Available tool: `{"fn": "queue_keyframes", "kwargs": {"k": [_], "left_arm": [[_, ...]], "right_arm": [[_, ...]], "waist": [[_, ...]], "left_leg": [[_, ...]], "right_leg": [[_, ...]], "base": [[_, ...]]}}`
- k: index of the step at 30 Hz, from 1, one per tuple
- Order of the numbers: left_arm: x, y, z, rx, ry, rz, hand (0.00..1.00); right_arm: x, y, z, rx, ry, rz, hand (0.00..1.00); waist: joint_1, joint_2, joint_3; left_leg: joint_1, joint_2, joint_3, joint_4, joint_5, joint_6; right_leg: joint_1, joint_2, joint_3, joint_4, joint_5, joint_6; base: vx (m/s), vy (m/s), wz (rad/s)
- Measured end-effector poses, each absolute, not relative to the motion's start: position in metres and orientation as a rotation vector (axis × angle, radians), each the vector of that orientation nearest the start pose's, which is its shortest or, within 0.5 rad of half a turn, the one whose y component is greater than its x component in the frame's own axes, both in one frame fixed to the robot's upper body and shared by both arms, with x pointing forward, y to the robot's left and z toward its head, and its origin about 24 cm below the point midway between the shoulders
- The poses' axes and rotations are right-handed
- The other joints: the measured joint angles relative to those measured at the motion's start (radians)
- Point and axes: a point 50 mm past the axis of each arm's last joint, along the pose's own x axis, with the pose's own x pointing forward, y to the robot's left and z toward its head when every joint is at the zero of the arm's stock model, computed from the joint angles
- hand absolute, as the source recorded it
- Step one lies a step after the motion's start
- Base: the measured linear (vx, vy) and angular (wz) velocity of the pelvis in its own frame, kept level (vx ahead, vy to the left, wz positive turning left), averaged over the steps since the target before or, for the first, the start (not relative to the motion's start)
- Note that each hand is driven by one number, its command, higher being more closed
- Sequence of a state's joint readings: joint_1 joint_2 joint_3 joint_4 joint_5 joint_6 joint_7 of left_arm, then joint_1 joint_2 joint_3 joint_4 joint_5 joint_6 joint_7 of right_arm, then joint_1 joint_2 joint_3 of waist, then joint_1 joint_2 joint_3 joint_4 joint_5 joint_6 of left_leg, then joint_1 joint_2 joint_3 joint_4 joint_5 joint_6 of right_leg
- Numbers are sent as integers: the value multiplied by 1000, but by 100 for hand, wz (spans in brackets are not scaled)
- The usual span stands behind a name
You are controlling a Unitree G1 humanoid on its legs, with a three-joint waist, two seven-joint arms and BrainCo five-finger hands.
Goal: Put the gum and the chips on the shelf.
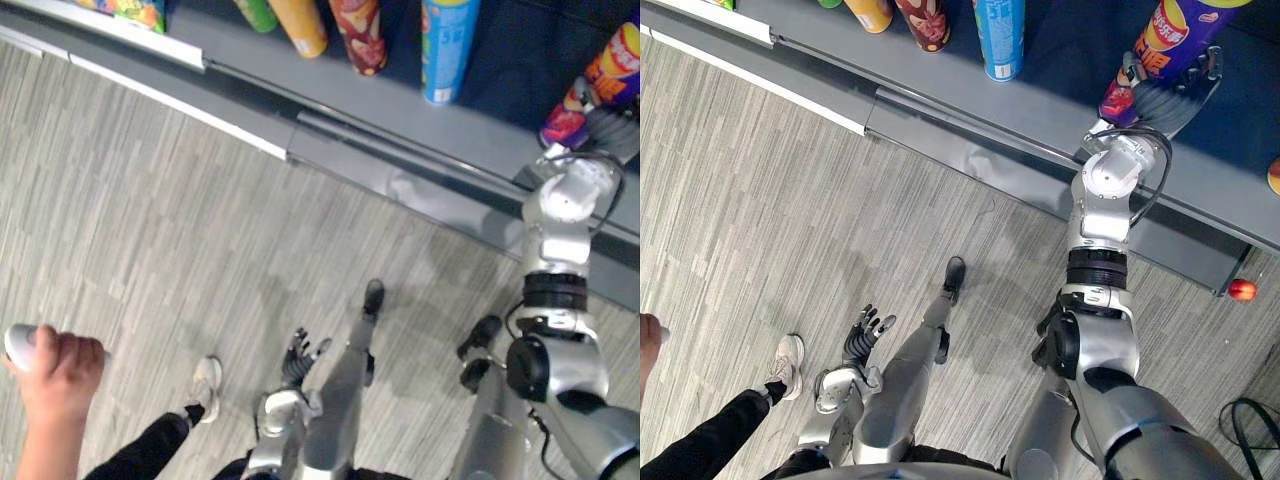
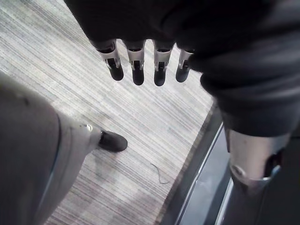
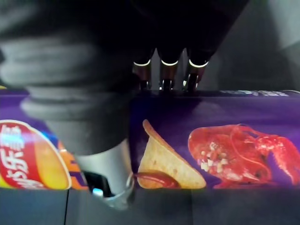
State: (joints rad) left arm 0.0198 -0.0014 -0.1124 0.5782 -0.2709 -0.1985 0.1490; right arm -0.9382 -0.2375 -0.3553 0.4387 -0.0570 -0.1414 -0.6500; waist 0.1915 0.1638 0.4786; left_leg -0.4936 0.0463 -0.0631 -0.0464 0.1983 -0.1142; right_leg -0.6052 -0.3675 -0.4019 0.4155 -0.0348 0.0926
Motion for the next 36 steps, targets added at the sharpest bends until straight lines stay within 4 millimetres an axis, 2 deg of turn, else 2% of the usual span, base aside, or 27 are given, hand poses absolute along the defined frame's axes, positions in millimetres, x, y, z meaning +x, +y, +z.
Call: {"fn": "queue_keyframes", "kwargs": {"k": [11, 30, 31, 34, 36], "left_arm": [[214, 138, -70, -206, 406, 145, 0], [215, 137, -67, -210, 392, 141, 0], [215, 137, -67, -210, 392, 142, 0], [215, 137, -68, -212, 393, 140, 0], [215, 136, -68, -215, 392, 139, 0]], "right_arm": [[360, -236, 253, 139, -628, -795, 100], [364, -230, 257, 102, -671, -741, 100], [365, -229, 257, 98, -669, -735, 0], [370, -224, 250, 74, -627, -717, 0], [374, -222, 226, 54, -528, -708, 0]], "waist": [[-5, 0, 0], [-4, 0, -11], [-6, 0, -12], [-15, -2, -19], [-16, -3, -27]], "left_leg": [[-10, 9, 39, 13, -2, -2], [-37, 9, 79, 16, 3, 1], [-37, 9, 80, 16, 4, 1], [-38, 10, 80, 18, 4, 1], [-38, 13, 84, 22, 5, 2]], "right_leg": [[-10, -3, 3, 6, -4, -3], [-55, -15, 17, 28, -10, -3], [-55, -15, 17, 28, -10, -3], [-55, -14, 18, 28, -10, -3], [-53, -12, 19, 25, -10, -3]], "base": [[-32, -53, -1], [-12, -46, -1], [-17, -37, -1], [-5, -43, 0], [10, -47, -3]]}}
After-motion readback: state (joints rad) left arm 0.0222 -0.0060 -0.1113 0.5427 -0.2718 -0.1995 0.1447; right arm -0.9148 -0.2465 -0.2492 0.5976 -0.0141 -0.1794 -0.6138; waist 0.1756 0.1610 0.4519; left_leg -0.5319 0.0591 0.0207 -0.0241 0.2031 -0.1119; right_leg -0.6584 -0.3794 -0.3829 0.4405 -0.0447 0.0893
